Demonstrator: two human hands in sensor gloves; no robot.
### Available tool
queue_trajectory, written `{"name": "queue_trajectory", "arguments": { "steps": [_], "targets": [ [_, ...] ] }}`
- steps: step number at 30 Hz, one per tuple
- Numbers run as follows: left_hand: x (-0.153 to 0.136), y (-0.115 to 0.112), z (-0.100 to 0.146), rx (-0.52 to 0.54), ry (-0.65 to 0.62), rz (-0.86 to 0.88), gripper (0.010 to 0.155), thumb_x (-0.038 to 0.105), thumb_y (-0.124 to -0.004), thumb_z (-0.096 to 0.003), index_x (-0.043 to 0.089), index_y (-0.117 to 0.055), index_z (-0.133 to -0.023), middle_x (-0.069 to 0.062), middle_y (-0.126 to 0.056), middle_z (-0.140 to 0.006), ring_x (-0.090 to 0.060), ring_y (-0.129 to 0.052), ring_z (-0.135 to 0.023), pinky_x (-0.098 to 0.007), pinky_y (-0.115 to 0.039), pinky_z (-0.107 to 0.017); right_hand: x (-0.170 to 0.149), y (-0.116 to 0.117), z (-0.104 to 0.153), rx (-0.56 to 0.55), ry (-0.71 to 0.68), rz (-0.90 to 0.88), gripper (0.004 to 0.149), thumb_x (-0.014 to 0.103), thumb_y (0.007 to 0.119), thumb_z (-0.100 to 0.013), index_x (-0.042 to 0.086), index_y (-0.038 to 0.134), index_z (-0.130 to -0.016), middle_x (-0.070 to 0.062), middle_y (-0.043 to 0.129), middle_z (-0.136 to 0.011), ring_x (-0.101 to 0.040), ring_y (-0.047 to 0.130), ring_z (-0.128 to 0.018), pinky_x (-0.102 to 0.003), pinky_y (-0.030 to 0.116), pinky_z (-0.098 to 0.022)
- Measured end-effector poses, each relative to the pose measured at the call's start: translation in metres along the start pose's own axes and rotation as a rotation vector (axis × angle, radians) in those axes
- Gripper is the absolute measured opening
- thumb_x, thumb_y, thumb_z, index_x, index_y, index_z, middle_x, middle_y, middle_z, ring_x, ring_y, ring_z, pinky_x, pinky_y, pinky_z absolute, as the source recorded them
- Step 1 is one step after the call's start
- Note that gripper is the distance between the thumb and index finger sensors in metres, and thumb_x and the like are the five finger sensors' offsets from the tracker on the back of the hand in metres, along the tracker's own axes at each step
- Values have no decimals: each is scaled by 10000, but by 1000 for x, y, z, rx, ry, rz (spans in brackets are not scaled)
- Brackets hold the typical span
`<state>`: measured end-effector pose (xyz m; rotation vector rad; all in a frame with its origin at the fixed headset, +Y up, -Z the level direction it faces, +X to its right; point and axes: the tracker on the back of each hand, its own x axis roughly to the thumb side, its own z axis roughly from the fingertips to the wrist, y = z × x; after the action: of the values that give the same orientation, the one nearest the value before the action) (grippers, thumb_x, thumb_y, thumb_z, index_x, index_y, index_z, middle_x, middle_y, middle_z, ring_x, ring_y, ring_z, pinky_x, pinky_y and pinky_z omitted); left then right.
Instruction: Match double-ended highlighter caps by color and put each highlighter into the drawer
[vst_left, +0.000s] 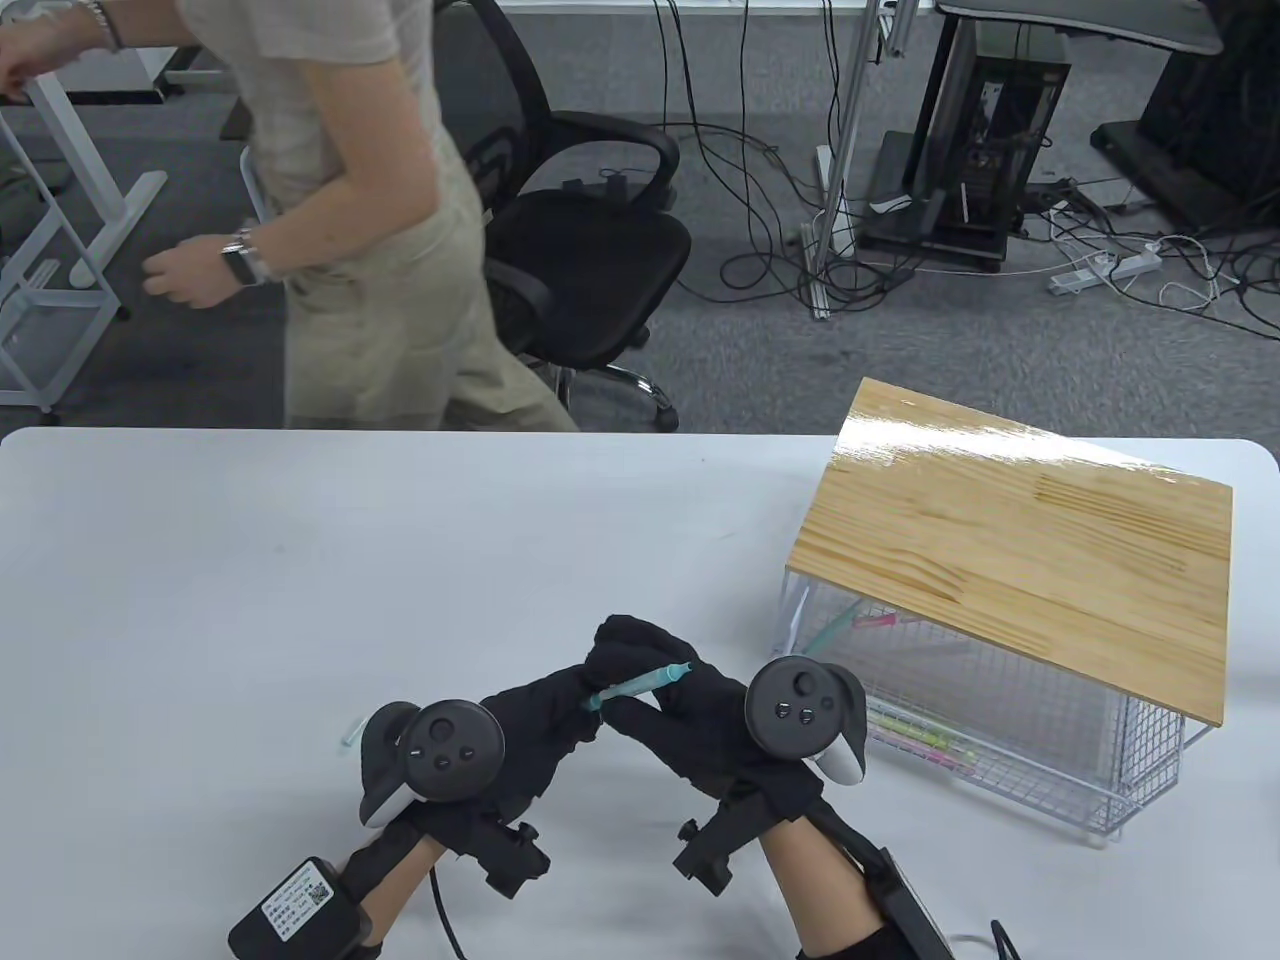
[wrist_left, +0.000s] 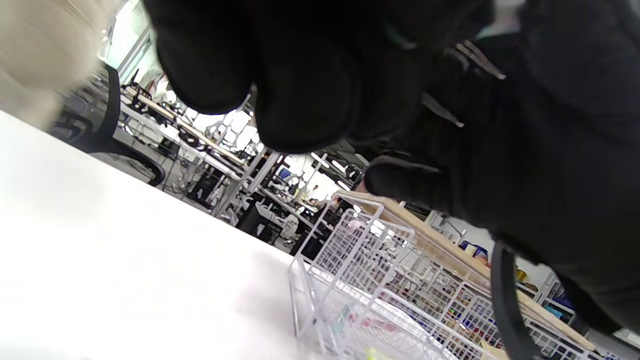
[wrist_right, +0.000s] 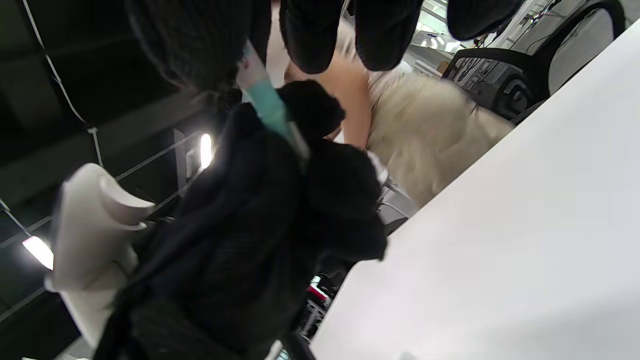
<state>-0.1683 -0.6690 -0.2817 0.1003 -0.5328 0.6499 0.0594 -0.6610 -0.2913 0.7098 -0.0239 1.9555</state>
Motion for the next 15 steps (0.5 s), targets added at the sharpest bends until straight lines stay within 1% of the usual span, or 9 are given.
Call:
{"name": "queue_trajectory", "arguments": {
  "steps": [3,4,5,6,7,8,10,12,15],
  "targets": [
    [-4,1,-1,2,22,-3,511,383,-593,-580,276,-549,-1078,42,-871,-942,-164,-953,-776,-503,-759,-706,1,3,0,-14,-24,-30,467,424,700,-576,375,627,-1034,-61,529,-1236,-431,593,-1103,-692,529,-749],
    [-7,3,-1,8,43,-14,534,386,-593,-584,267,-513,-1098,23,-842,-982,-184,-930,-819,-519,-736,-721,2,1,0,-34,-32,-40,451,412,676,-595,346,610,-1036,-78,517,-1233,-421,583,-1108,-673,526,-762],
    [-10,4,-1,13,56,-24,559,397,-598,-586,262,-478,-1116,7,-805,-1027,-210,-897,-869,-542,-703,-742,2,0,1,-46,-35,-38,432,402,674,-591,321,636,-1014,-105,546,-1221,-443,602,-1096,-684,533,-750],
    [-15,7,-2,25,81,-51,573,412,-609,-585,269,-465,-1121,-9,-767,-1068,-231,-863,-917,-565,-669,-763,3,-2,2,-55,-39,2,407,389,666,-596,303,645,-993,-112,560,-1214,-461,608,-1089,-683,531,-752],
    [-18,9,-2,30,96,-79,584,417,-613,-586,277,-453,-1130,-25,-731,-1107,-253,-827,-964,-586,-640,-777,4,-5,2,-63,-39,58,399,380,657,-598,288,641,-986,-118,592,-1197,-476,638,-1071,-677,544,-750],
    [-24,12,-3,35,125,-140,579,413,-607,-590,292,-447,-1133,-31,-698,-1137,-269,-790,-1006,-605,-611,-790,5,-8,3,-71,-35,164,395,374,650,-600,274,639,-981,-116,641,-1163,-459,693,-1042,-666,564,-746],
    [-32,19,-4,52,174,-255,594,423,-610,-590,305,-423,-1141,-35,-646,-1176,-286,-732,-1059,-626,-574,-805,7,-12,4,-68,-17,343,394,381,646,-594,287,637,-977,-91,746,-1069,-381,831,-931,-650,614,-726],
    [-42,24,-5,61,217,-360,606,439,-617,-587,315,-415,-1144,-36,-621,-1195,-290,-704,-1084,-631,-560,-812,7,-14,5,-86,4,478,402,388,630,-601,319,603,-996,-46,773,-986,-299,857,-847,-622,653,-708],
    [-57,31,-5,59,288,-441,625,464,-624,-581,337,-394,-1149,-29,-577,-1221,-293,-654,-1120,-641,-534,-824,6,-15,5,-96,26,614,421,393,626,-604,351,578,-1020,2,796,-879,-243,862,-711,-534,712,-651]
  ]
}}
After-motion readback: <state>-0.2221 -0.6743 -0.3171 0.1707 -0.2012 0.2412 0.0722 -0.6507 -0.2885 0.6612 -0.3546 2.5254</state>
